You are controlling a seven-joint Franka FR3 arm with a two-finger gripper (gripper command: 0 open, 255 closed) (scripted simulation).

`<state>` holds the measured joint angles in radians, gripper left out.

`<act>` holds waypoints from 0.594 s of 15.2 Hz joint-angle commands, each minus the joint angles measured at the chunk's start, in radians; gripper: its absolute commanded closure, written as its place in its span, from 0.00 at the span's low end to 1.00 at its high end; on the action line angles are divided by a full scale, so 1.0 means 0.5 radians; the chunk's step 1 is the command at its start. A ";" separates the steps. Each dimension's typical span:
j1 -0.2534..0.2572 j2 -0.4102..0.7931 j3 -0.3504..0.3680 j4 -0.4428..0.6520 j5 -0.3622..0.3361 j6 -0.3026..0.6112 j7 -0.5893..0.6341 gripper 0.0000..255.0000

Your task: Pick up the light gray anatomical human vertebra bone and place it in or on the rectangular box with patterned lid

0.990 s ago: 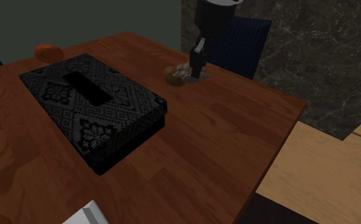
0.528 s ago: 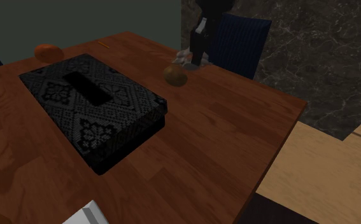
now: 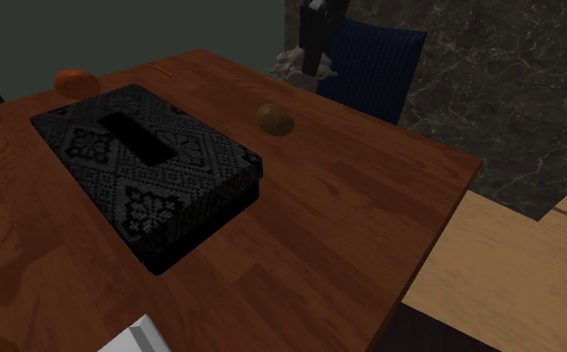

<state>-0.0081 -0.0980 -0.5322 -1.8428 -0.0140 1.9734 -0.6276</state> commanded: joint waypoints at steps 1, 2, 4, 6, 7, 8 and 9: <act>-0.001 0.007 -0.002 0.059 0.004 -0.054 -0.005 1.00; -0.001 0.009 -0.002 0.088 0.006 -0.081 -0.005 1.00; 0.000 0.012 -0.002 0.123 0.007 -0.113 -0.005 1.00; 0.033 0.085 0.031 0.191 0.033 -0.117 0.058 1.00; 0.049 0.124 0.047 0.229 0.046 -0.120 0.088 1.00; 0.065 0.165 0.063 0.269 0.060 -0.125 0.118 1.00; 0.080 0.207 0.078 0.313 0.074 -0.130 0.146 1.00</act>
<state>0.0242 -0.0179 -0.5011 -1.7159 0.0144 1.9165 -0.5698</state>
